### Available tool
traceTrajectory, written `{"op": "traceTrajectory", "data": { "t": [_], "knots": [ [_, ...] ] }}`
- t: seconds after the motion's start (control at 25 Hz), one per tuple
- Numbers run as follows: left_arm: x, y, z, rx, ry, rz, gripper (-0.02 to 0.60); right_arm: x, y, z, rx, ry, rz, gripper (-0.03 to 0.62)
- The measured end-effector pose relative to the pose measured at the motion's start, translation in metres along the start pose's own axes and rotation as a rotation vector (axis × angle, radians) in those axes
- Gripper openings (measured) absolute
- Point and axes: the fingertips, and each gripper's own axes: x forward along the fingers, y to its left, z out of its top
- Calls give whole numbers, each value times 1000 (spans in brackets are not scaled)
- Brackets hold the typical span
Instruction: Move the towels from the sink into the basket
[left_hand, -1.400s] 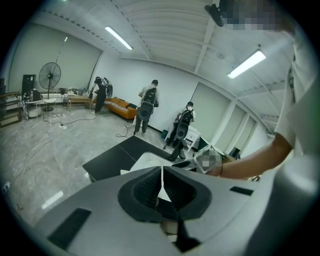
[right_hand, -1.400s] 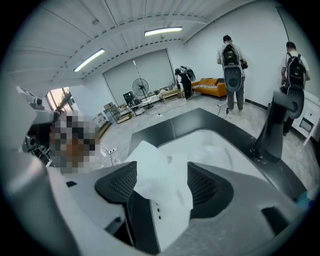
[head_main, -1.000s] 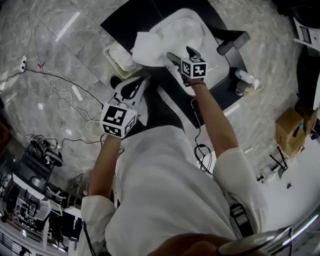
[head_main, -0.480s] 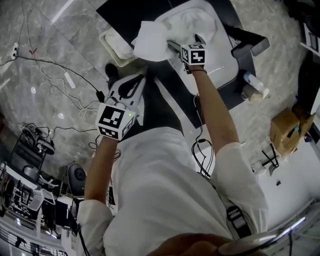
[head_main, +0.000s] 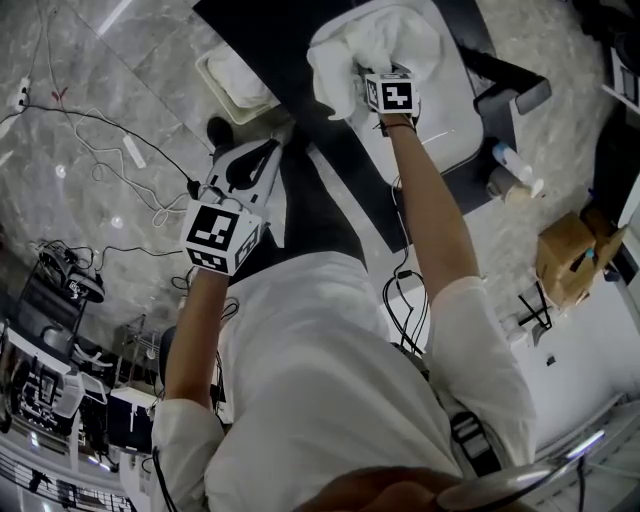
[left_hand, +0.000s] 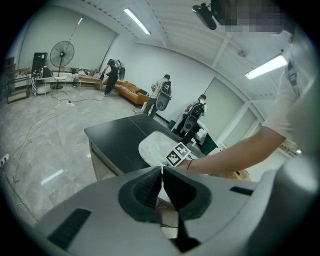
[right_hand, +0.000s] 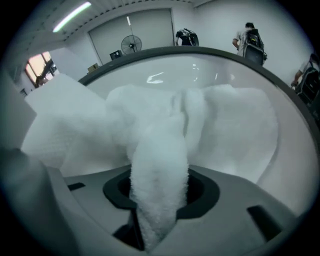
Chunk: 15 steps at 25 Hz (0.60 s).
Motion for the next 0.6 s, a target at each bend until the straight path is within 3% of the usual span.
{"op": "traceTrajectory", "data": {
  "t": [0.24, 0.6],
  "knots": [
    [-20, 4, 8, 15, -21, 2, 12, -35, 2, 4, -11, -52, -16, 129],
    [-47, 6, 32, 61, -43, -27, 12, -120, 21, 19, 8, -167, 15, 124]
  ]
}}
